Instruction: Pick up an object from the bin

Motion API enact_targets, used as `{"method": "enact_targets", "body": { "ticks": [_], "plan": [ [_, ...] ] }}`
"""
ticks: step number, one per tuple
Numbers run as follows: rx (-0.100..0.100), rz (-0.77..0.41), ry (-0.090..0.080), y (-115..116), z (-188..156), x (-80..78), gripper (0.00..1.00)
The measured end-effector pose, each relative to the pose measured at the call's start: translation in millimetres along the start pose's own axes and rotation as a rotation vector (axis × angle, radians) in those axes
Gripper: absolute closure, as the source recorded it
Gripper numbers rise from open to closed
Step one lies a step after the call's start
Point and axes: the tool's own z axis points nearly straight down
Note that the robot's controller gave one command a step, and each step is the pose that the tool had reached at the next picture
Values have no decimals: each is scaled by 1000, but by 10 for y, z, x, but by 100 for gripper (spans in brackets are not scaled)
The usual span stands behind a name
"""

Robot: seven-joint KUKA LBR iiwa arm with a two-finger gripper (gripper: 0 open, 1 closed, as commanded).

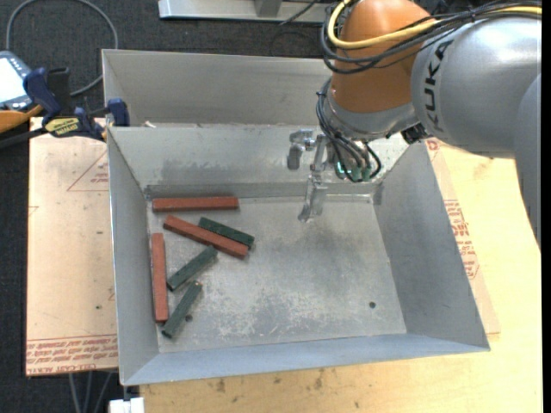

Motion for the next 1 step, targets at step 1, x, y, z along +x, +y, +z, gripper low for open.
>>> {"method": "enact_targets", "body": {
  "ticks": [1],
  "plan": [
    [-1,-109,-8,1039,1402,52,0]
  ]
}}
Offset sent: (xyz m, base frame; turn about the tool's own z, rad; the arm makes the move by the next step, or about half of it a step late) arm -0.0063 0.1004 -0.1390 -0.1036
